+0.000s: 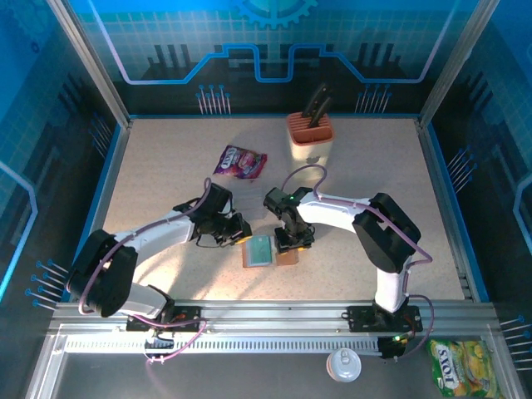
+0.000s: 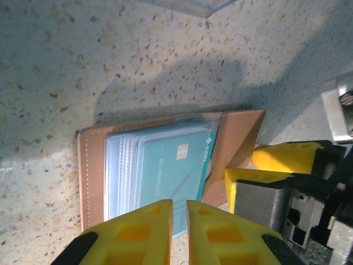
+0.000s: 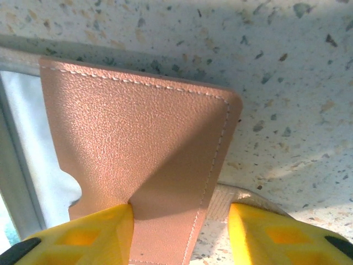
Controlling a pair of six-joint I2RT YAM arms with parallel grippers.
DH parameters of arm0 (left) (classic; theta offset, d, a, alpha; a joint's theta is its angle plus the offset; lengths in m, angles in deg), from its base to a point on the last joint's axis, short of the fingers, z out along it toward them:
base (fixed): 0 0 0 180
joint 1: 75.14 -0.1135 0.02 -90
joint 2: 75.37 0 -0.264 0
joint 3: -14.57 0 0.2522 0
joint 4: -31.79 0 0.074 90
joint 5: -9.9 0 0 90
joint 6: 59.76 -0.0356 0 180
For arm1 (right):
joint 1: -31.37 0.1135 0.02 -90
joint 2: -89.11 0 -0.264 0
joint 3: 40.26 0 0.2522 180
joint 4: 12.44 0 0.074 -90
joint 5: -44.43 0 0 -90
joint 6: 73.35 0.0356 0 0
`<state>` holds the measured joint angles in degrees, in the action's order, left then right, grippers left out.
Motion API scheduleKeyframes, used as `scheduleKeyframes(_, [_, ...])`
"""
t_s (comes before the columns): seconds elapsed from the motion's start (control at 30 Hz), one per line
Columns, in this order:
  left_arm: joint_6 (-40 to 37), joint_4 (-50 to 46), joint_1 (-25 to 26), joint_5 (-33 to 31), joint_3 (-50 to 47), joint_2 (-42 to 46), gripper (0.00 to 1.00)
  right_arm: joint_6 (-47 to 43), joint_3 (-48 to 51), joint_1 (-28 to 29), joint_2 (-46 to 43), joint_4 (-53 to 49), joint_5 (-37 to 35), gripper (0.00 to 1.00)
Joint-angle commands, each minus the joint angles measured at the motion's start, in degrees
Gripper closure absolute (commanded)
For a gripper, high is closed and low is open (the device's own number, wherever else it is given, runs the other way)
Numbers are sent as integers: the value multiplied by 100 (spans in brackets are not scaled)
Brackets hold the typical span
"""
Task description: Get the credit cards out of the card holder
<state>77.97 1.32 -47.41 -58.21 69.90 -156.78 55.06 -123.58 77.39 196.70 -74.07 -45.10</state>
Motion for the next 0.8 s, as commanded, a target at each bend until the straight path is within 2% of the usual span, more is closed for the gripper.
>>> scheduleKeyframes(0.0, [90,-104,148,69,-181,84,85,197,-49,91,-123,-13,177,51])
scheduleKeyframes(0.17, [320,165,294,52,-445,72,85,170,-87,91,-507,37,179,51])
scheduleKeyframes(0.3, [379,238,408,22,-517,119,84,105,133,73,-856,516,419,51])
scheduleKeyframes(0.6, [587,418,615,-55,-582,160,85,441,958,-4,-1033,2320,1680,52])
scheduleKeyframes(0.77, [530,353,667,-97,-574,139,86,697,1482,-109,-1015,3307,2258,58])
